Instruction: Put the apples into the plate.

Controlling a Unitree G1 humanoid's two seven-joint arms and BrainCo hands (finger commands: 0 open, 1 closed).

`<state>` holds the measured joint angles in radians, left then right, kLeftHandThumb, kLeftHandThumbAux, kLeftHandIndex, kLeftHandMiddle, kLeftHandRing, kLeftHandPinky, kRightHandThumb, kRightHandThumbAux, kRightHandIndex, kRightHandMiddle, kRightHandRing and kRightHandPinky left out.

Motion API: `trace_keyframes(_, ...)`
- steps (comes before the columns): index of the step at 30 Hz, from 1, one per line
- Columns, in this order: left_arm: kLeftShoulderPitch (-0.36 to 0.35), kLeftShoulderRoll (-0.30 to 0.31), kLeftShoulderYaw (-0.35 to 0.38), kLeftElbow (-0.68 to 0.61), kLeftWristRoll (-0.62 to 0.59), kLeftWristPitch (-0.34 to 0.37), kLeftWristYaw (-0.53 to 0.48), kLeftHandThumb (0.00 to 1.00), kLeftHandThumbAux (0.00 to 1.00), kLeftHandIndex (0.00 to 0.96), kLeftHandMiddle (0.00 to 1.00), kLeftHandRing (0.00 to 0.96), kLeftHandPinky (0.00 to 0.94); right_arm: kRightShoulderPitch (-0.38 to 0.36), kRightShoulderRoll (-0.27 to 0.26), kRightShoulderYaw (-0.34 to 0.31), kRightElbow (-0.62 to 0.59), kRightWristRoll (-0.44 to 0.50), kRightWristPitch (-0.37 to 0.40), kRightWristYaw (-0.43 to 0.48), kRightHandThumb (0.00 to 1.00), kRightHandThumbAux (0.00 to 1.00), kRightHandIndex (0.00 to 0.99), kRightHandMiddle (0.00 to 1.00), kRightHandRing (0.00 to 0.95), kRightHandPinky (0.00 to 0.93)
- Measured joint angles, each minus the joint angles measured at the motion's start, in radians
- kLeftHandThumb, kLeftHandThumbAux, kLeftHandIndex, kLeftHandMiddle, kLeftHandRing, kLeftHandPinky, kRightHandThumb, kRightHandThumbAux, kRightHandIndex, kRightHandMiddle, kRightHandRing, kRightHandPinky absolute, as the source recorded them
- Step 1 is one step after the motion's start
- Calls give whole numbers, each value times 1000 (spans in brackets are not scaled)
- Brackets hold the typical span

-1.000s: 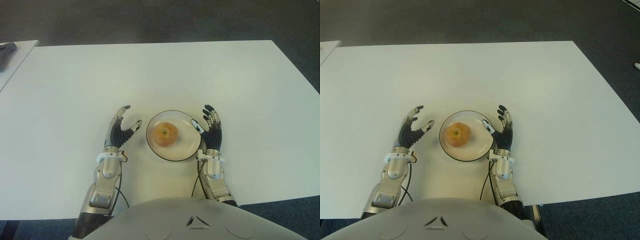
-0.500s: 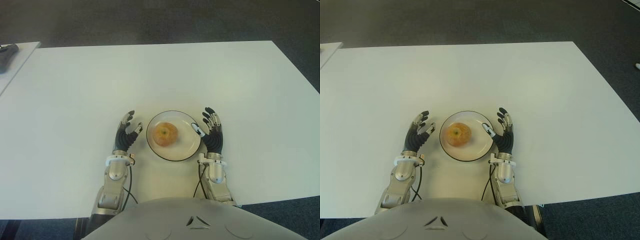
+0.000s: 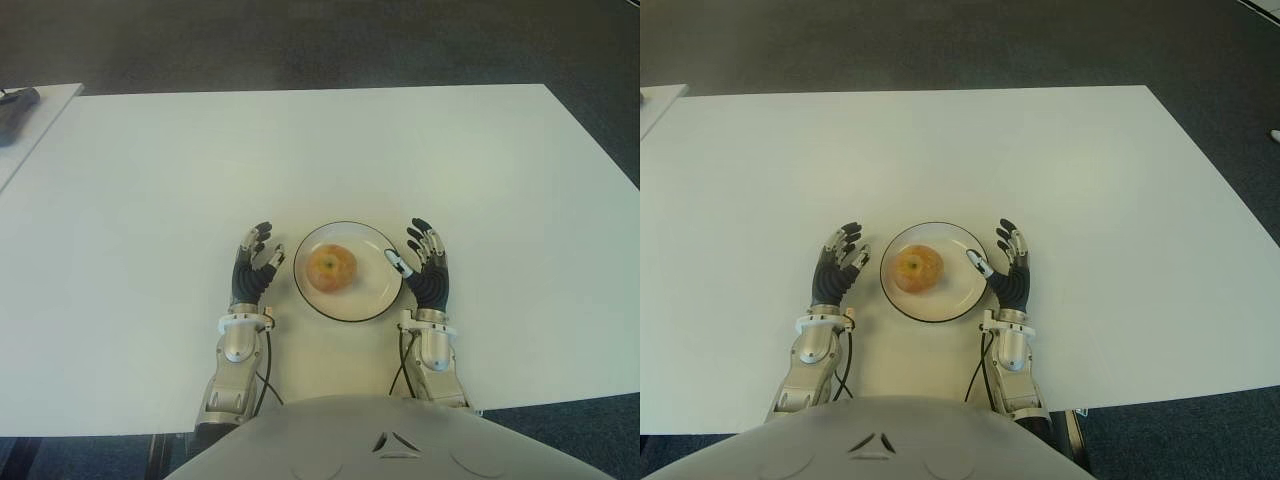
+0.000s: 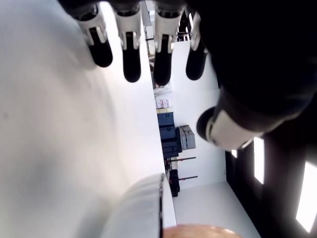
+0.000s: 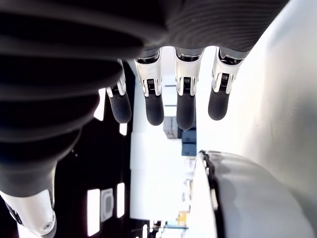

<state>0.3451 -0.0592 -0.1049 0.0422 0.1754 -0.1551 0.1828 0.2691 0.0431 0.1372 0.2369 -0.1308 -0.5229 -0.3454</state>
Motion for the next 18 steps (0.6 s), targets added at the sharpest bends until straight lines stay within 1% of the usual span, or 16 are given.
trace_keyframes(3,0,0,-1,4,0,-2,12,102,733,205,284,300,324,1,0,0,-1,-3,0,-2,474,678,161,184,179,191)
trace_keyframes(8,8,-1,-9,6,-4,-15,28,127,739,225,297,315,350,8,0,-1,-7,-4,0,-2,513,685,159,192,186,188)
trace_keyframes(14,47,-7,-27,-2,-54,-62,39,157,747,242,314,331,368,15,0,-4,-11,-1,-16,0,545,686,163,200,190,189)
trace_keyframes(18,76,-10,-37,-3,-95,-103,39,173,728,257,330,345,378,21,-1,-9,-14,3,-28,8,533,688,163,192,177,181)
